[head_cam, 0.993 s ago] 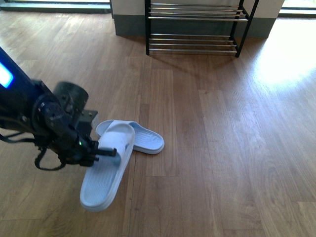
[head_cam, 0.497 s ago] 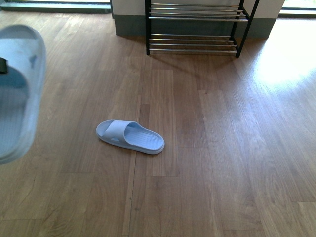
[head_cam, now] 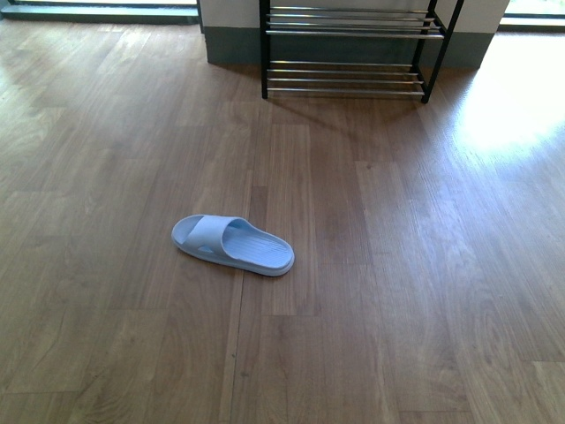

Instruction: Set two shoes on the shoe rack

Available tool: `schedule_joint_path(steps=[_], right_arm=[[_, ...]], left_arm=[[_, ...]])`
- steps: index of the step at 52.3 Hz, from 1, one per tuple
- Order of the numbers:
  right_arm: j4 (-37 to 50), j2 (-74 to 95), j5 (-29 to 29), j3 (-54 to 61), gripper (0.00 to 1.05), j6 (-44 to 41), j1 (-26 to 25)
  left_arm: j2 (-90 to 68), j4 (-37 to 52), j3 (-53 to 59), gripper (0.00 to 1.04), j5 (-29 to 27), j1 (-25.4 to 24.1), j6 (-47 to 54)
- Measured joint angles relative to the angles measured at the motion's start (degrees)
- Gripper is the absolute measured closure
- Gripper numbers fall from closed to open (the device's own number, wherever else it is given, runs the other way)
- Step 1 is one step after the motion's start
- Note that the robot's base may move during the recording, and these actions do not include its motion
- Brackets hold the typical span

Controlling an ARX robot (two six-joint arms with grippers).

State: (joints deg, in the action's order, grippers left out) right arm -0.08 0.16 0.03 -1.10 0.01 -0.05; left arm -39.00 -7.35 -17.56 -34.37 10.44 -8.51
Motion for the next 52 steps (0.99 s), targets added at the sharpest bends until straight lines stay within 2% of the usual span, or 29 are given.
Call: schedule_joint_path(steps=[5, 9, 52], right_arm=[[0.0, 0.0, 0.0, 0.0, 0.09, 0.0, 0.0], [0.0, 0.0, 0.0, 0.0, 0.09, 0.0, 0.0], [0.0, 0.0, 0.0, 0.0, 0.09, 0.0, 0.0]], left_arm=[[8.8, 3.9, 4.8, 1.03, -8.1, 4.2, 3.6], [10.6, 4.4, 5.4, 1.03, -9.2, 4.8, 5.2], [10.9, 4.5, 5.5, 1.03, -9.3, 5.0, 7.0]])
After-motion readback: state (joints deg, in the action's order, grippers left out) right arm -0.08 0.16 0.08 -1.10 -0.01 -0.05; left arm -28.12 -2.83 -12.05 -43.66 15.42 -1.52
